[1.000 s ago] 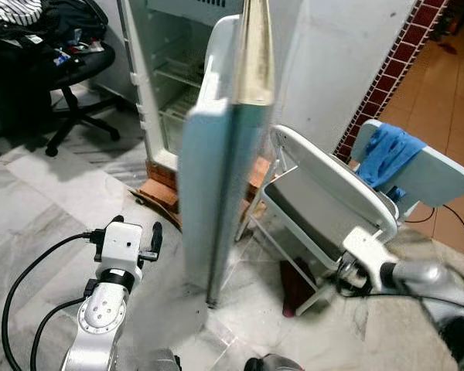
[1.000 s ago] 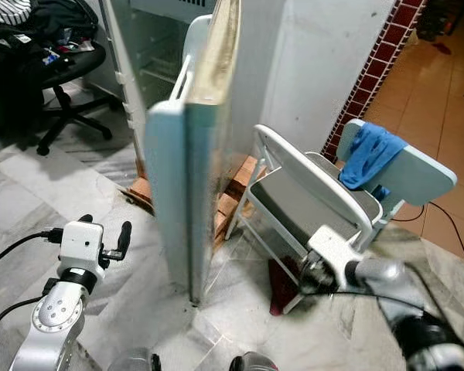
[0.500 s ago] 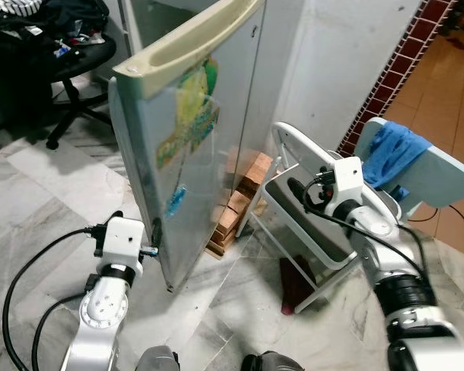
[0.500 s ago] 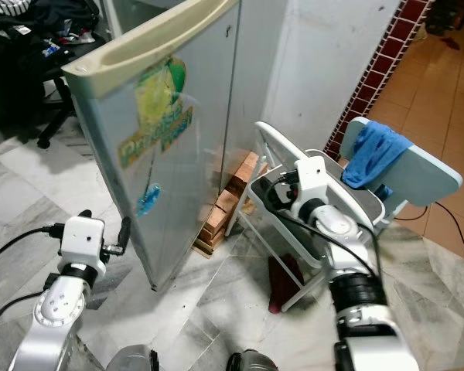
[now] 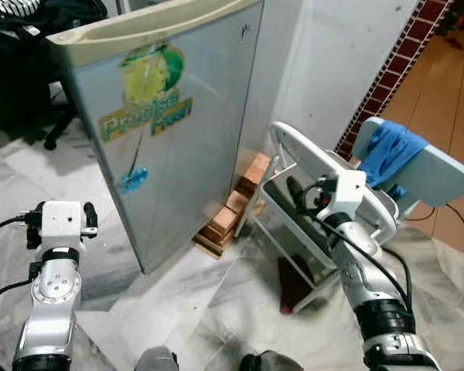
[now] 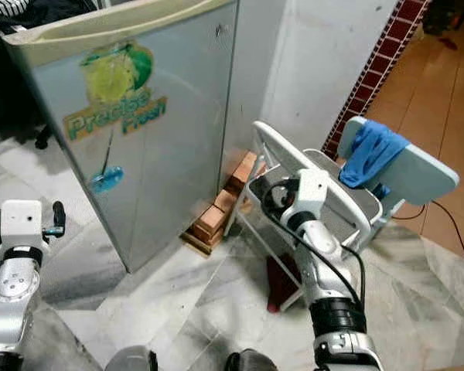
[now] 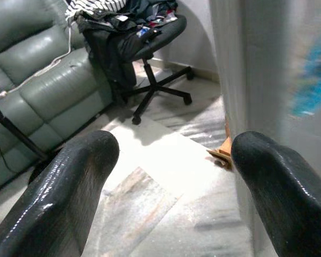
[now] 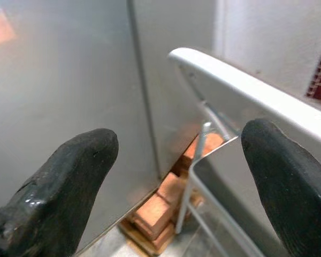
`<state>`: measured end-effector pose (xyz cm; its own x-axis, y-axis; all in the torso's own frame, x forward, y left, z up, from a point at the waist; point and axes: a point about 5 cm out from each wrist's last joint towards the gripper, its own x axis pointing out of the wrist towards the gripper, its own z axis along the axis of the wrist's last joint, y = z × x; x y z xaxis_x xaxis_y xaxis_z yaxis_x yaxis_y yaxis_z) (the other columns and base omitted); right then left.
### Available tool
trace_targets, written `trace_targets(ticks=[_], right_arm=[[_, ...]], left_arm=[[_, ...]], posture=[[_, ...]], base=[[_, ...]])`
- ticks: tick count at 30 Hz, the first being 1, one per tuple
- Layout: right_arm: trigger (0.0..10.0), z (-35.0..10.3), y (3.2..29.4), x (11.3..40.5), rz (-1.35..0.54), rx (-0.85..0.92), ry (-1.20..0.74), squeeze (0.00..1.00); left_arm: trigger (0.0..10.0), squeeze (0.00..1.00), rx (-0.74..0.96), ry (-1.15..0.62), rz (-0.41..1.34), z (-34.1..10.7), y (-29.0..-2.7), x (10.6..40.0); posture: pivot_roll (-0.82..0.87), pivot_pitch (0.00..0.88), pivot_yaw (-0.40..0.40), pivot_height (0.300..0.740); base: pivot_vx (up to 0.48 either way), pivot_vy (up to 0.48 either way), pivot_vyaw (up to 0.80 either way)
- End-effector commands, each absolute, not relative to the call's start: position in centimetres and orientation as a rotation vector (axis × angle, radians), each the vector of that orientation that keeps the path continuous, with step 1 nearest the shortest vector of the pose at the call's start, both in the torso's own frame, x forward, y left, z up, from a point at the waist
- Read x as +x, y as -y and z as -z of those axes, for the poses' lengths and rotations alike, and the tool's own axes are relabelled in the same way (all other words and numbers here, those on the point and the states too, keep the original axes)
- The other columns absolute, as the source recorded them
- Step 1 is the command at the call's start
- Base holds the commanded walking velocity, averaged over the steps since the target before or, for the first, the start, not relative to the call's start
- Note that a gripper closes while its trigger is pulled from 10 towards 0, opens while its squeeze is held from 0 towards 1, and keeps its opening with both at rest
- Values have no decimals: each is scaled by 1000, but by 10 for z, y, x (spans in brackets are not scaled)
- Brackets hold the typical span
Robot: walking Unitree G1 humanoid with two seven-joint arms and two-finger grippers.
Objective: Restocking fridge
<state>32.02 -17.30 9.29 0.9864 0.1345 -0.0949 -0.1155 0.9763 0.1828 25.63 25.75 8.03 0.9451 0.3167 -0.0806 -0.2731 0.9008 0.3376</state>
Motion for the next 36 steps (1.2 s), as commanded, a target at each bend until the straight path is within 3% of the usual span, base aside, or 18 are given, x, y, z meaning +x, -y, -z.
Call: trace_targets(ticks=[1,6,11,36], right_arm=[[10000,-94,180,318,-78,195,-81,0],[10000,-95,182,314,-29,132,-56,0],[10000,-89,181,302,6,129,-67,0],[10000,-89,182,291,62,96,-53,0]], left_arm=[[10000,0,302,-134,-258,-78,-246,256],[10000,0,285,-101,-184,-79,-222,258],[10000,0,310,-32,-115,-92,-200,257],[10000,0,332,35,-30,-101,-184,264]], posture=[[142,79,-79,740],[140,91,-82,740],[126,121,-75,740],[118,102,-59,740]], base=[[0,0,0],[0,384,0],[0,480,-740],[0,480,-781]])
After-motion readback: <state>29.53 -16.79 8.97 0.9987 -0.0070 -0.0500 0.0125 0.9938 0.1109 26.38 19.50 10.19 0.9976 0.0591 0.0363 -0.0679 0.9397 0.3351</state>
